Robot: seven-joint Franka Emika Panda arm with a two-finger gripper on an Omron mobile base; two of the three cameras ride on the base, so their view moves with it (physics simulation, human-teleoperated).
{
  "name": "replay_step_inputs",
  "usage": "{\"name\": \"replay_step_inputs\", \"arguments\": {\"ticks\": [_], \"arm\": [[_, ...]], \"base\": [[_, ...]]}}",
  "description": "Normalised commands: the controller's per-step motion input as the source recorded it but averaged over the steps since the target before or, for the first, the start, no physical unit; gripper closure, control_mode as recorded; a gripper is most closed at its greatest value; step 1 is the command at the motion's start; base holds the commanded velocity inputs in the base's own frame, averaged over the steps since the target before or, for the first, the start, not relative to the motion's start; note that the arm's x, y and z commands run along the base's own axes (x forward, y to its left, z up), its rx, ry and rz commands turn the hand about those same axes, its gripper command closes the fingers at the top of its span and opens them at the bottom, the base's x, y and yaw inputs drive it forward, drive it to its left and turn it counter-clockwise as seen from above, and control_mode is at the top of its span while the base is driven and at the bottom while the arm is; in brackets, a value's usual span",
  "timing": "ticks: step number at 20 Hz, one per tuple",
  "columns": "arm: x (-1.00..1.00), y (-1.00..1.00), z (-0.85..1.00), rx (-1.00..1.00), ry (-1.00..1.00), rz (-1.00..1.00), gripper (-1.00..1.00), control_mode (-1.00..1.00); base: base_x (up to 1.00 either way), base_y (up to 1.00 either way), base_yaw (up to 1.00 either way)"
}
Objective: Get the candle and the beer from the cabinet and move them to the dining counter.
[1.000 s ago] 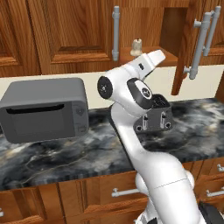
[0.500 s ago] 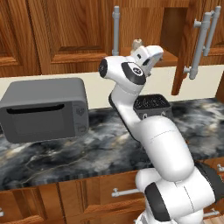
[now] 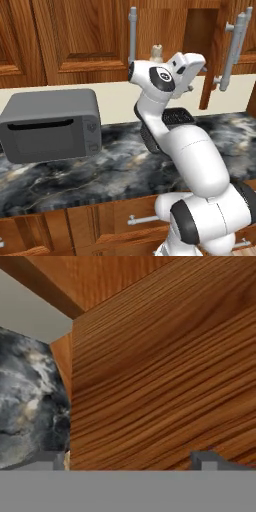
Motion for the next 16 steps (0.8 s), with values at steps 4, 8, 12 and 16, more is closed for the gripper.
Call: {"name": "replay_step_inputs", "arguments": {"ticks": [4,8,12,16], "arm": [[-0.62,-0.6,-0.08,0.0,0.01,-0.21,-1.0,-1.0],[-0.27,-0.81,-0.03,0.0,0.01,-0.16,-1.0,-1.0],[0.0,-0.74,0.0,0.0,0.08,-0.13,-1.0,-1.0],[0.09,-0.28,-0.03,0.01,0.0,-0.04,-1.0,-1.0]], "base": [[0.0,0.0,0.0],[0.0,0.0,0.0],[0.0,0.0,0.0],[0.0,0.0,0.0]]}}
